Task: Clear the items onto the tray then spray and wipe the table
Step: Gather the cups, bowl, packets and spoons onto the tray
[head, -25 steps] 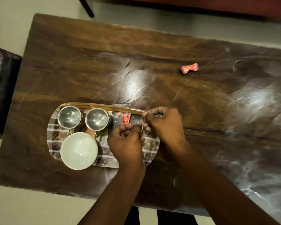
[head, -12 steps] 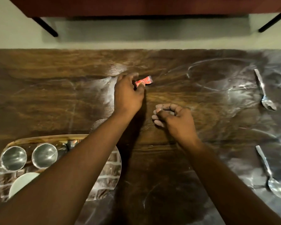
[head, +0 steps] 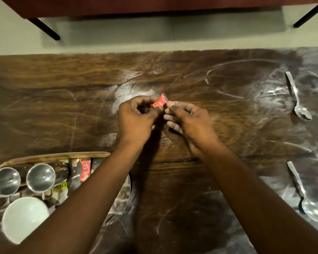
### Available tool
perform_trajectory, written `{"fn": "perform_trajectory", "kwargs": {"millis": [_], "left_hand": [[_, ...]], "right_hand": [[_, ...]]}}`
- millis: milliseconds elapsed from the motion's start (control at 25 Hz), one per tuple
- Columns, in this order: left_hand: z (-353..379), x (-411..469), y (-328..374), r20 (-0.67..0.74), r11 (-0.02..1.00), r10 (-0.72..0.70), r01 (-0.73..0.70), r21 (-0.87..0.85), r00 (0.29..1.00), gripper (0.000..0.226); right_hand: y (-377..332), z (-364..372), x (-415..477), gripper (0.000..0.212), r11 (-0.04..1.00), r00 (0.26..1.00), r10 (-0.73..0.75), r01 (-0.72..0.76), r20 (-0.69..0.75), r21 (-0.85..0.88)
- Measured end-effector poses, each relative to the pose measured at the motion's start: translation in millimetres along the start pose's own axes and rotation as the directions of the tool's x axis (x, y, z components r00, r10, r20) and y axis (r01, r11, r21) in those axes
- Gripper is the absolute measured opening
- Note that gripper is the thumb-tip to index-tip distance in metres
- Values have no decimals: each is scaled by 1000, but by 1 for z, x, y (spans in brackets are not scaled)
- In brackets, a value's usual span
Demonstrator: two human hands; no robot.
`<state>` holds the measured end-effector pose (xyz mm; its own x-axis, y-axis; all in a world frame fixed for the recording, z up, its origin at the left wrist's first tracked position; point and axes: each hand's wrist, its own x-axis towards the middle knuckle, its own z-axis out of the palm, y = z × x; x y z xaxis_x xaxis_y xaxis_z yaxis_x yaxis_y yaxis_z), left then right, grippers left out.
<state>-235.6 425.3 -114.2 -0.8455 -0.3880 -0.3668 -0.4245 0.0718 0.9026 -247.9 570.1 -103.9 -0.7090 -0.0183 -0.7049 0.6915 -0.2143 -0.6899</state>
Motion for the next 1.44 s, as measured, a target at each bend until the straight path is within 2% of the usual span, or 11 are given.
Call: {"fn": "perform_trajectory", "kwargs": {"millis": [80, 240, 400, 520, 600, 680, 840, 1000, 1120, 1440], "left_hand": [[-15, -29, -3, 14, 983, -77, 78, -166, 997, 25], [-51, -75, -23, -61, 876, -263, 212, -433, 963, 21], [-84, -115, -45, -45, 691, -496, 363, -625, 867, 18], [-103, -135, -58, -93, 581, -624, 380, -720, 776, 13], [-112, -142, -63, -132, 557, -669, 376, -740, 732, 10], [-121, -145, -67, -153, 540, -701, 379, -751, 697, 12], [-131, -141, -78, -191, 569, -722, 412, -712, 665, 24], [-132, -136, -80, -182, 572, -736, 457, -681, 652, 20], [-133, -133, -79, -193, 594, -728, 464, -658, 658, 22], [-136, -133, -75, -199, 596, -738, 486, -639, 644, 27]], "right_hand": [[5, 7, -4, 40, 999, 998, 35, -35, 55, -5], [30, 29, -23, 47, 988, 983, 69, -44, 168, -146], [57, 55, -44, 33, 941, 965, 81, 9, 248, -340], [79, 79, -55, 19, 873, 948, 114, 47, 296, -486], [92, 94, -60, 9, 820, 953, 94, 89, 286, -566], [101, 105, -63, 2, 751, 962, 13, 171, 273, -638], [106, 118, -68, 10, 444, 922, -194, 388, 336, -808], [107, 123, -71, 12, 302, 913, -261, 385, 313, -872], [109, 125, -73, 15, 263, 915, -279, 365, 292, -893], [106, 120, -77, 10, 362, 918, -306, 358, 253, -861]]}}
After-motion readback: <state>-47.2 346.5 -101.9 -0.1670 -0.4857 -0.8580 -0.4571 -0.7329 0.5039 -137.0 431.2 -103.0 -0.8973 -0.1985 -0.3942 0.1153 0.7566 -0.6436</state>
